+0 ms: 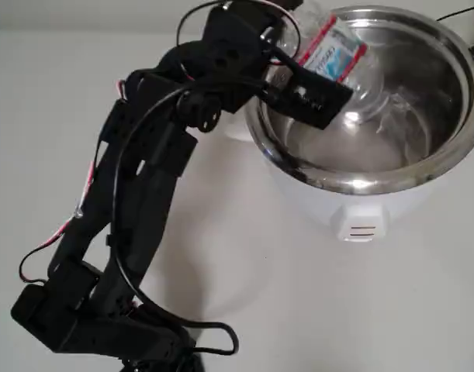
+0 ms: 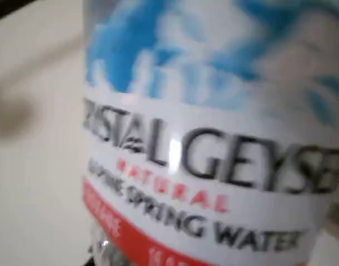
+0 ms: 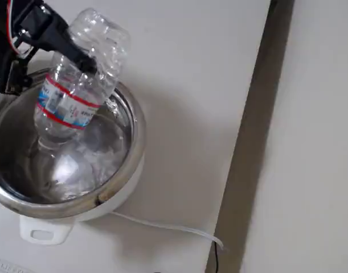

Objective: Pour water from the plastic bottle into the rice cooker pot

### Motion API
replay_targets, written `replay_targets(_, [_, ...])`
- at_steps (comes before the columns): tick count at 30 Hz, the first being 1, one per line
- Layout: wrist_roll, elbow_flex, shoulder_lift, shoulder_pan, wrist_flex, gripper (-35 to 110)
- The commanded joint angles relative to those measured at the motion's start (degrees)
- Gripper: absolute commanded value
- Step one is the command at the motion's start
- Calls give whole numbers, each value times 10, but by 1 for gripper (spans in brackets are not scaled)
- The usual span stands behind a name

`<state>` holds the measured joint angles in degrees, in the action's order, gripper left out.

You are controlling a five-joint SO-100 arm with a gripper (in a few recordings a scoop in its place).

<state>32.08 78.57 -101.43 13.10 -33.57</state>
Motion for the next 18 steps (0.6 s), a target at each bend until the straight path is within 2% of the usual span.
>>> replay_targets(1, [34, -75, -13, 14, 1, 10])
replay_targets(18, [84, -76, -11, 19, -7, 10])
